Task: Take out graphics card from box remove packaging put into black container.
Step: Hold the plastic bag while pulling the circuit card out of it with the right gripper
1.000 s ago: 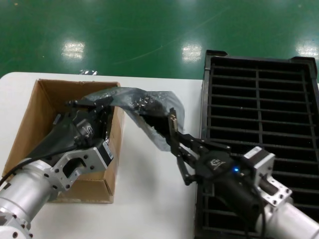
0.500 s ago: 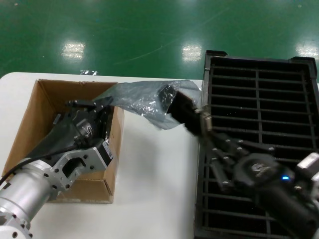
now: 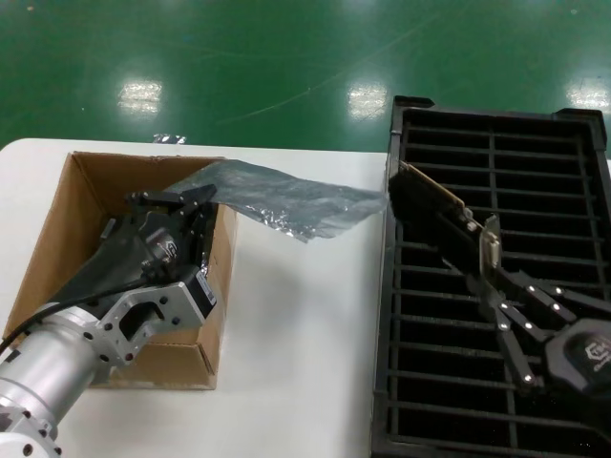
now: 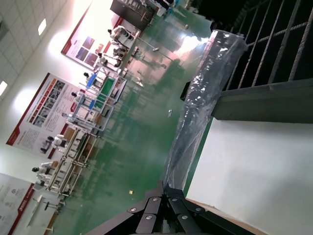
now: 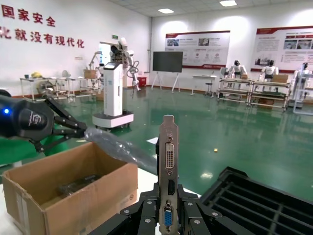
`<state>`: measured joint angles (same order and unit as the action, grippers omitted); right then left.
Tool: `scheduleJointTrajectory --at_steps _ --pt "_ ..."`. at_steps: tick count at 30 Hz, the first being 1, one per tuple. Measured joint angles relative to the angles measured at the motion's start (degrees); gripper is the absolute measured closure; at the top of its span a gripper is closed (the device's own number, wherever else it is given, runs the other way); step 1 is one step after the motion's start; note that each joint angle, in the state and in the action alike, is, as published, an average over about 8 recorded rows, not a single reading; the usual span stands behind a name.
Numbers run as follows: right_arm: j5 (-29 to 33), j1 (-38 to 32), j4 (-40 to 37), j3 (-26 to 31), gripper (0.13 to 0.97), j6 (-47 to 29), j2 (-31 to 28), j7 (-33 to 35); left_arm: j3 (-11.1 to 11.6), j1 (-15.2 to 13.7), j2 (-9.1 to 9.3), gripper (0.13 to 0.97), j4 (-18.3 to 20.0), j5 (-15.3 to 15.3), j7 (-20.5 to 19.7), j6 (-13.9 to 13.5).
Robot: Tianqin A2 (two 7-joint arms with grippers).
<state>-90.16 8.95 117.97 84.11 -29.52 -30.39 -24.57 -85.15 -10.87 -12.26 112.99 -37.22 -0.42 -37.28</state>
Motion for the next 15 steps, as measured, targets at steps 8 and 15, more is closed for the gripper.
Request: scheduleJointTrajectory --at_steps 8,15 --pt "-2.15 1.79 0.02 -0.84 0.904 0.70 0.07 2.79 0.00 0.00 0.00 0.958 0.00 0.00 0.01 0.00" --pt "-2.12 1.78 0.02 -0.80 0.904 0.70 0.06 2.80 0.00 0.00 0.00 0.958 0.00 0.00 0.02 0.00"
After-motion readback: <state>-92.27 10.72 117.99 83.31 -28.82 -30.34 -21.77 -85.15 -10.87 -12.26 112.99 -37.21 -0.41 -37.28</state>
